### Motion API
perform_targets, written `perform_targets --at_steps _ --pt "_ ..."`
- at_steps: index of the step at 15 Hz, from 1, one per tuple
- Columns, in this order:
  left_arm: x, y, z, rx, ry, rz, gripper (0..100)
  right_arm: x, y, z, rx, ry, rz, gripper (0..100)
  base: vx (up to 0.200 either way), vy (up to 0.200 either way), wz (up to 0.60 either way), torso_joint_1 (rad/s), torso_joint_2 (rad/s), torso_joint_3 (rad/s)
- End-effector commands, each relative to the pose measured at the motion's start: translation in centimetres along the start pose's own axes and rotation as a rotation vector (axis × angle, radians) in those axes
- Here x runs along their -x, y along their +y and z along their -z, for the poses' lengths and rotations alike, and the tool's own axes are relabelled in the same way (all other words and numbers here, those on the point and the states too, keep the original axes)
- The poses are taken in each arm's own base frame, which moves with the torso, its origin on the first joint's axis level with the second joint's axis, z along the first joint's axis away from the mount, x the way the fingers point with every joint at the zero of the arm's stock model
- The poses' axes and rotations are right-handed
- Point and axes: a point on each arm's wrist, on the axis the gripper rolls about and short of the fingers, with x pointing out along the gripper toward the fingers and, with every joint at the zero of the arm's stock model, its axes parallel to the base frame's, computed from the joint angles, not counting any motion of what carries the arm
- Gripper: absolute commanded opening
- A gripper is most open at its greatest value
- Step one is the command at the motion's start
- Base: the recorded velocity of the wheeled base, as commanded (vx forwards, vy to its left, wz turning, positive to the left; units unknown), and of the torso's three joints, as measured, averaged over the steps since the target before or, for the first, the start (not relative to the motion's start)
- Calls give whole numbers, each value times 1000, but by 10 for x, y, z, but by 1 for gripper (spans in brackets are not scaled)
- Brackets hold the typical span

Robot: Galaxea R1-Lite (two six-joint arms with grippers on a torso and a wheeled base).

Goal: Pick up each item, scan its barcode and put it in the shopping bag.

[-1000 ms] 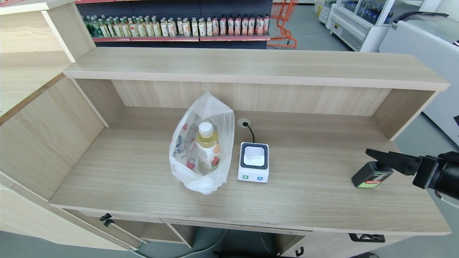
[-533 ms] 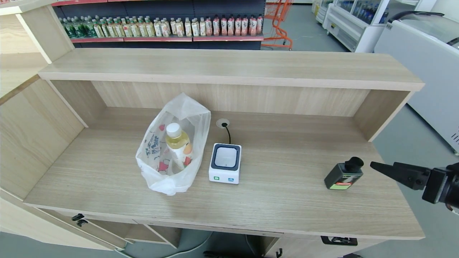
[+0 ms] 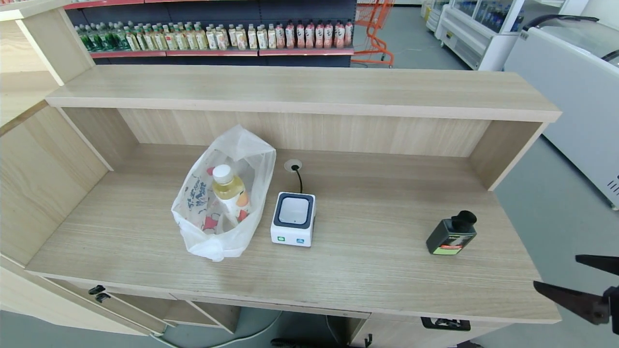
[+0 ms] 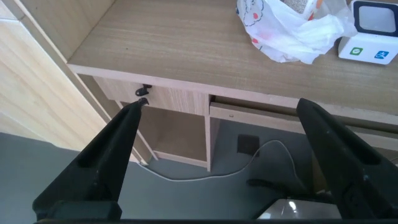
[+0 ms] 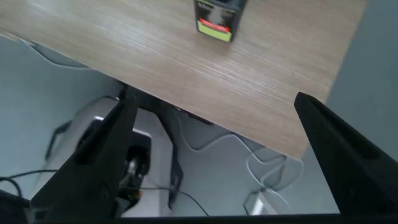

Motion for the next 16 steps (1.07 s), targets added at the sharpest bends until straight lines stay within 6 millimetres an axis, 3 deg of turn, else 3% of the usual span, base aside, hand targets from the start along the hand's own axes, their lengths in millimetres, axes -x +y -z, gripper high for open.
perform_targets --at_steps 1,4,7,8,9,10,11,16 --pt "0 0 0 0 0 0 100 18 -6 -3 69 38 148 100 0 0 0 0 0 0" --pt "0 0 0 0 0 0 100 -2 -20 1 73 187 227 100 0 0 0 0 0 0" --pt "0 0 0 0 0 0 100 -36 -36 2 165 270 150 100 0 0 0 0 0 0" --pt "0 0 0 0 -2 0 100 -58 -42 -1 209 265 117 100 0 0 0 0 0 0" --pt "0 0 0 0 -2 0 100 -73 -43 -4 233 248 95 100 0 0 0 0 0 0" --pt "0 0 0 0 0 0 100 -75 -43 -4 238 244 90 100 0 0 0 0 0 0" --pt "0 0 0 0 -2 0 100 -96 -42 -7 264 216 60 100 0 0 0 0 0 0" --pt "0 0 0 0 -2 0 100 -133 -42 -16 297 215 -6 100 0 0 0 0 0 0"
